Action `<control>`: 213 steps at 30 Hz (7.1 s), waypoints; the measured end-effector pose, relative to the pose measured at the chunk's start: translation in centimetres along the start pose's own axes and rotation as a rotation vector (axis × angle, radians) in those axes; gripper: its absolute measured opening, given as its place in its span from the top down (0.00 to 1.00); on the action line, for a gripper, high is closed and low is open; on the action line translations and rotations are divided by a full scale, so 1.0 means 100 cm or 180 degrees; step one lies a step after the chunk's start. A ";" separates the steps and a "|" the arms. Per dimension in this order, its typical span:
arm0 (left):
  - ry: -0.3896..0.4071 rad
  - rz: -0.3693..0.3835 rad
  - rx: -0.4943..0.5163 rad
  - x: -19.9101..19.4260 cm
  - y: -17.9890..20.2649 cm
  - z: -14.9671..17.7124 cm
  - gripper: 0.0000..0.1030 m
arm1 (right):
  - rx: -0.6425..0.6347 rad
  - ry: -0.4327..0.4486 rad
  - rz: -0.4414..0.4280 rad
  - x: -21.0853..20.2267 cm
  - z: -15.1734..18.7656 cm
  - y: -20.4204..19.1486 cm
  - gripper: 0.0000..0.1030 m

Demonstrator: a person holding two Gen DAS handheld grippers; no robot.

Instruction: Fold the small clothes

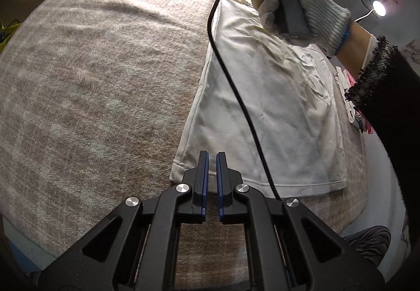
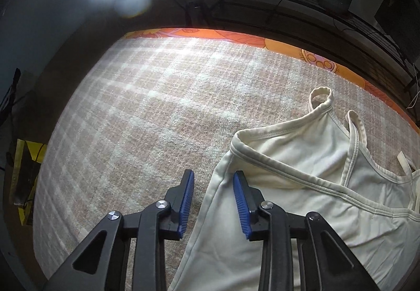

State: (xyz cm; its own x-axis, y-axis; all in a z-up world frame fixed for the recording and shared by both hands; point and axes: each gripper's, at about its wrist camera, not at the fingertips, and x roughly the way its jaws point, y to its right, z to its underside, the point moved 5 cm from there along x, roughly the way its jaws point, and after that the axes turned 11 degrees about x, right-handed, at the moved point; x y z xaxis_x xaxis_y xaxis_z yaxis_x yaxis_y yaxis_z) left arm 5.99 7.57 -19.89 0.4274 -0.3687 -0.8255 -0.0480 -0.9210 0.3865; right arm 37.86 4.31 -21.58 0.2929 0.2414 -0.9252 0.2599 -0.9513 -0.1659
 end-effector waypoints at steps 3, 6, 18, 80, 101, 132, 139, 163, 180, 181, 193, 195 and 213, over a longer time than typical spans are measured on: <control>0.0039 -0.0018 0.0028 -0.003 0.002 -0.002 0.98 | -0.0122 0.0029 0.0096 0.002 -0.002 -0.002 0.87; 0.0080 -0.0112 0.0098 -0.005 0.004 -0.002 0.98 | -0.0126 0.0031 0.0071 0.002 -0.001 0.001 0.98; 0.0043 -0.0362 0.0230 0.003 -0.006 -0.002 0.86 | -0.0052 0.0006 -0.0101 0.000 -0.003 0.006 0.98; 0.0588 0.0202 0.1801 -0.015 0.207 0.017 0.67 | 0.0933 0.1147 -0.0640 -0.259 0.109 0.342 0.65; 0.0002 0.0354 0.2328 0.095 0.321 0.050 0.64 | 0.1336 0.1061 -0.0541 -0.256 0.168 0.476 0.65; 0.0032 0.0435 0.1815 0.092 0.300 0.033 0.94 | 0.1746 0.0435 -0.1358 -0.105 0.084 0.390 0.67; 0.0039 0.0498 0.1763 0.092 0.298 0.032 0.94 | 0.2124 0.0433 -0.1826 -0.090 0.076 0.386 0.93; 0.0110 0.0734 0.1058 0.060 0.244 0.027 0.95 | 0.0970 0.0658 -0.0044 -0.122 0.043 0.311 0.99; 0.0115 0.0423 0.0623 0.056 0.184 0.029 0.95 | 0.0385 0.0446 0.0324 -0.075 0.020 0.204 0.99; 0.0107 0.0404 0.0626 0.057 0.183 0.029 0.95 | 0.0371 0.0426 0.0335 -0.070 0.020 0.202 0.99; 0.0046 0.0340 0.0717 0.048 0.173 0.032 0.69 | 0.0382 0.0443 0.0138 -0.068 0.024 0.195 0.73; 0.0058 0.0334 0.0781 0.040 0.171 0.036 0.68 | 0.0392 0.0496 0.0065 -0.082 0.028 0.195 0.72; -0.0217 0.0248 0.0425 -0.008 0.067 0.007 0.58 | 0.0905 0.0661 -0.0582 -0.254 0.229 0.217 0.62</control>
State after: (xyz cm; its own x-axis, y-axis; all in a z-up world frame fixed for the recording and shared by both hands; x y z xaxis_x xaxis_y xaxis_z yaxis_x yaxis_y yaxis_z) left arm 4.65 1.64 -16.93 0.3556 -0.4430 -0.8230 -0.2000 -0.8962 0.3960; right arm 14.93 -26.83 -9.49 0.4528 0.4176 -0.7878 0.0684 -0.8972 -0.4363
